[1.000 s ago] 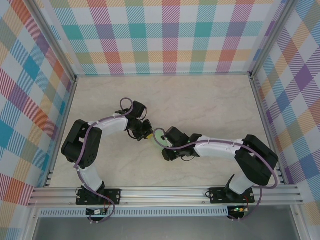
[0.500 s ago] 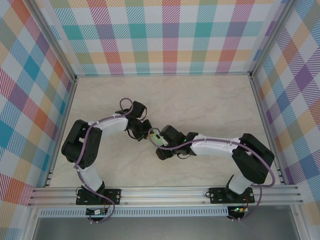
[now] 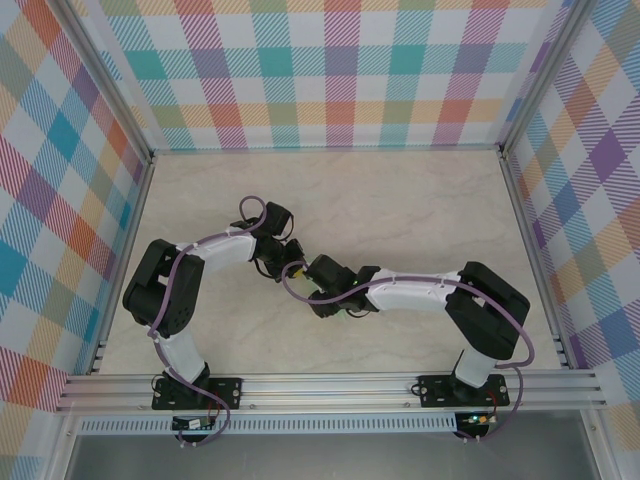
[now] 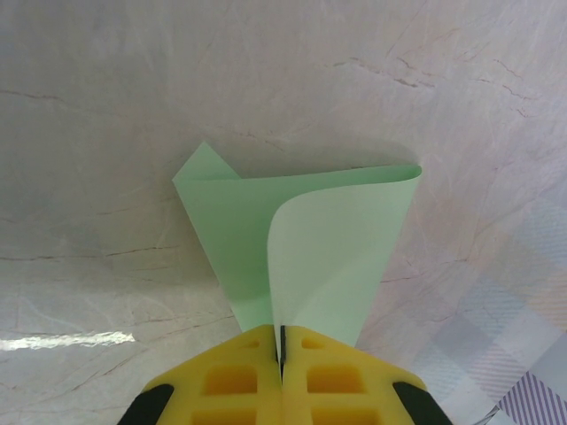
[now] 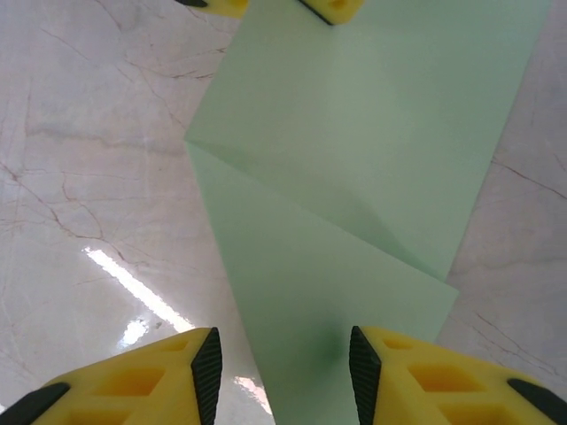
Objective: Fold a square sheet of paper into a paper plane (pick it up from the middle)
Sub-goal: Fold the wing for the fifth time at the center of the table.
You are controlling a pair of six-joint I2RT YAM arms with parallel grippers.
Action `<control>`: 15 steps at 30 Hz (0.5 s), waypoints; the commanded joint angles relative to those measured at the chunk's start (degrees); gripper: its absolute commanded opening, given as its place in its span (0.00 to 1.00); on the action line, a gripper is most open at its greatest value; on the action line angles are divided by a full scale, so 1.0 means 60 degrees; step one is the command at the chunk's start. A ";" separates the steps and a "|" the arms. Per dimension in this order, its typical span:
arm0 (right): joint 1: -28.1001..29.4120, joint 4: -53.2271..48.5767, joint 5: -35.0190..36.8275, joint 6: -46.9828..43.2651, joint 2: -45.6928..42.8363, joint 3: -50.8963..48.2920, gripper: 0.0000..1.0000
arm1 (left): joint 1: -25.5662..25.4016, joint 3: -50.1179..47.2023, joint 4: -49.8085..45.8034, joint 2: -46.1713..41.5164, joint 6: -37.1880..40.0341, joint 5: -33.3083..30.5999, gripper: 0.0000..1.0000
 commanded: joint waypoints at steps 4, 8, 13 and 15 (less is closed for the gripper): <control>0.0061 -0.0193 0.0319 -0.0033 0.0199 0.0184 0.37 | 0.0117 0.0327 -0.0293 0.0063 0.0019 0.0157 0.00; 0.0068 -0.0166 0.0393 -0.0011 0.0172 0.0201 0.28 | 0.0117 0.0324 -0.0324 0.0062 0.0008 0.0147 0.00; 0.0062 -0.0125 0.0423 0.0076 0.0161 0.0179 0.16 | 0.0117 0.0334 -0.0380 0.0022 0.0050 0.0108 0.00; 0.0034 -0.0098 0.0359 0.0132 0.0125 0.0146 0.12 | 0.0118 0.0334 -0.0434 -0.0034 0.0077 0.0063 0.00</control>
